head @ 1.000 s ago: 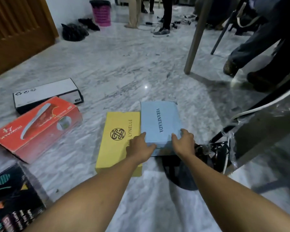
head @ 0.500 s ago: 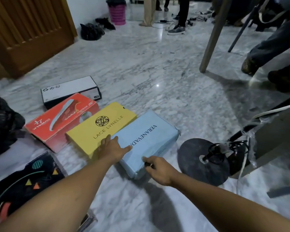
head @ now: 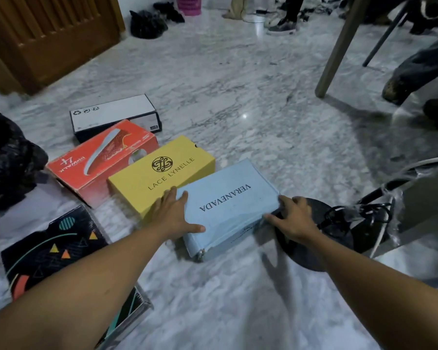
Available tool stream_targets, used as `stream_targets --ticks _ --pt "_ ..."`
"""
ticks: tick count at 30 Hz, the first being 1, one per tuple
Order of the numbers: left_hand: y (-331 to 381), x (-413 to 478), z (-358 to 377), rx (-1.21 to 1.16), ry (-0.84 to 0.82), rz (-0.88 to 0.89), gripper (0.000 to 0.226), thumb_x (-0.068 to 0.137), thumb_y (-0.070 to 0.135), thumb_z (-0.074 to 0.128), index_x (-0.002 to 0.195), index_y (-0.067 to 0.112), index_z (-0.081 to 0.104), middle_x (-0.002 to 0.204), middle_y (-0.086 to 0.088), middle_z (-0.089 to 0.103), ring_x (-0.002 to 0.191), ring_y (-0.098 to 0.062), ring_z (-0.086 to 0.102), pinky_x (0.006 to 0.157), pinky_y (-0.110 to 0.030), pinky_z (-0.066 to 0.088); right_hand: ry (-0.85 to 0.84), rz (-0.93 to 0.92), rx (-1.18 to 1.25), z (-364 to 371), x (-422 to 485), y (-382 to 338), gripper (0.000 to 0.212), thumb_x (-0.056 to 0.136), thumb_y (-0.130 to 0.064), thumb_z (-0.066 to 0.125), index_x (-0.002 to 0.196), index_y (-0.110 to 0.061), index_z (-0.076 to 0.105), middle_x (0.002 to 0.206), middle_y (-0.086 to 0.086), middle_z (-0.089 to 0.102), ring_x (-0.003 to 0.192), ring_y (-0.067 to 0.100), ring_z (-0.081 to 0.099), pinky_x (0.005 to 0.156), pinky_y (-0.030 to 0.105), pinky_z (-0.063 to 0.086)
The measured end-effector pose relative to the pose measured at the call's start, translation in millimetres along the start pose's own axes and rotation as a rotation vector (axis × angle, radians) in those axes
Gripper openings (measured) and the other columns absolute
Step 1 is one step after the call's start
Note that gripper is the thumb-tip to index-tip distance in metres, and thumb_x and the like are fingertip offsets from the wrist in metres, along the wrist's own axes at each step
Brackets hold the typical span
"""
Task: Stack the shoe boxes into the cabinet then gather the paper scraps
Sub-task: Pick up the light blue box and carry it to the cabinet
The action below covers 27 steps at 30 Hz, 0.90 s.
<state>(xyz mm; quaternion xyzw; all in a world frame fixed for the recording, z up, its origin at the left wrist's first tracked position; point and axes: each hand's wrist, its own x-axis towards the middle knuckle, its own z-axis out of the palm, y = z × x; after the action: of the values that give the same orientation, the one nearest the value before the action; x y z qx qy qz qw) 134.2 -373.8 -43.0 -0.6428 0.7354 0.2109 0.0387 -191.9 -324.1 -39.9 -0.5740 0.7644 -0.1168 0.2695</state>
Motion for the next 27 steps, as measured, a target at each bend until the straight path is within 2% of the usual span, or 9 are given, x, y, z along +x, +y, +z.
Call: stream_targets --ticks 2,5,10,13,15,18,21,23,27 --pt "-7 -1 -1 -0.056 -0.015 0.013 0.130 0.064 0.075 0.073 0.159 0.020 0.004 0.165 -0.009 -0.015 0.152 -0.029 -0.012 0.123 -0.046 0.006 -0.091 -0.050 0.163 3 -11 5 0.105 0.071 -0.048 0.085 0.155 -0.019 0.028 0.151 0.006 0.039 0.138 0.026 0.040 0.107 0.030 0.038" --pt "-12 -13 10 -0.149 0.061 0.010 0.119 0.070 0.063 0.078 0.159 0.016 0.014 0.166 -0.008 -0.004 0.153 -0.028 -0.004 0.123 -0.045 0.013 -0.059 -0.064 0.264 13 -25 8 0.118 0.057 -0.044 0.094 0.154 -0.018 0.032 0.148 -0.002 0.047 0.131 0.017 0.048 0.095 0.023 0.039" --pt "8 -68 52 -0.580 0.434 -0.225 0.081 0.086 0.033 0.076 0.152 0.016 0.032 0.153 -0.008 0.025 0.139 -0.030 0.035 0.105 -0.040 0.039 -0.078 -0.087 0.252 13 -29 0 0.099 0.055 -0.040 0.095 0.138 -0.015 0.047 0.127 -0.001 0.057 0.109 0.012 0.054 0.077 0.018 0.043" --pt "15 -97 79 -0.811 0.470 -0.309 0.088 0.081 0.039 0.079 0.152 0.019 0.030 0.145 -0.004 0.029 0.131 -0.021 0.041 0.101 -0.032 0.036 -0.053 -0.123 0.222 15 -35 -3 0.083 0.055 -0.040 0.096 0.119 -0.020 0.046 0.098 -0.004 0.061 0.087 0.013 0.060 0.058 0.015 0.042" --pt "11 -108 91 -0.926 0.475 -0.259 0.103 0.065 0.046 0.089 0.150 0.028 0.032 0.143 0.004 0.034 0.128 -0.011 0.040 0.102 -0.032 0.037 -0.038 -0.116 0.260 15 -38 1 0.094 0.052 -0.040 0.098 0.126 -0.025 0.041 0.094 -0.001 0.062 0.084 0.012 0.062 0.058 0.019 0.044" --pt "0 -112 100 -1.020 0.409 -0.139 0.119 0.045 0.048 0.099 0.146 0.036 0.036 0.139 0.008 0.050 0.130 -0.012 0.048 0.100 -0.044 0.049 -0.135 -0.151 0.158 14 -37 10 0.107 0.046 -0.047 0.098 0.138 -0.024 0.049 0.094 -0.006 0.065 0.083 0.010 0.064 0.062 0.022 0.048" --pt "-5 -115 100 -1.065 0.383 -0.092 0.118 0.048 0.030 0.099 0.143 0.046 0.030 0.133 0.020 0.054 0.126 -0.003 0.051 0.096 -0.032 0.051 -0.117 -0.156 0.034 15 -36 13 0.092 0.045 -0.047 0.097 0.123 -0.025 0.056 0.104 -0.001 0.059 0.089 0.015 0.061 0.068 0.030 0.051" --pt "-6 -113 98 -1.086 0.382 -0.103 0.119 0.052 0.020 0.099 0.140 0.055 0.027 0.130 0.024 0.055 0.123 0.002 0.052 0.093 -0.028 0.051 -0.144 -0.149 0.045 21 -38 7 0.091 0.043 -0.040 0.099 0.117 -0.021 0.049 0.115 0.000 0.050 0.099 0.017 0.055 0.074 0.033 0.050" --pt "-4 -109 98 -1.088 0.368 -0.124 0.116 0.056 0.009 0.097 0.139 0.053 0.029 0.127 0.021 0.058 0.119 0.000 0.054 0.085 -0.020 0.053 -0.269 -0.222 0.300 43 -21 10 0.138 0.040 -0.034 0.102 0.150 -0.013 0.020 0.145 0.001 0.045 0.134 0.019 0.047 0.108 0.047 0.045"
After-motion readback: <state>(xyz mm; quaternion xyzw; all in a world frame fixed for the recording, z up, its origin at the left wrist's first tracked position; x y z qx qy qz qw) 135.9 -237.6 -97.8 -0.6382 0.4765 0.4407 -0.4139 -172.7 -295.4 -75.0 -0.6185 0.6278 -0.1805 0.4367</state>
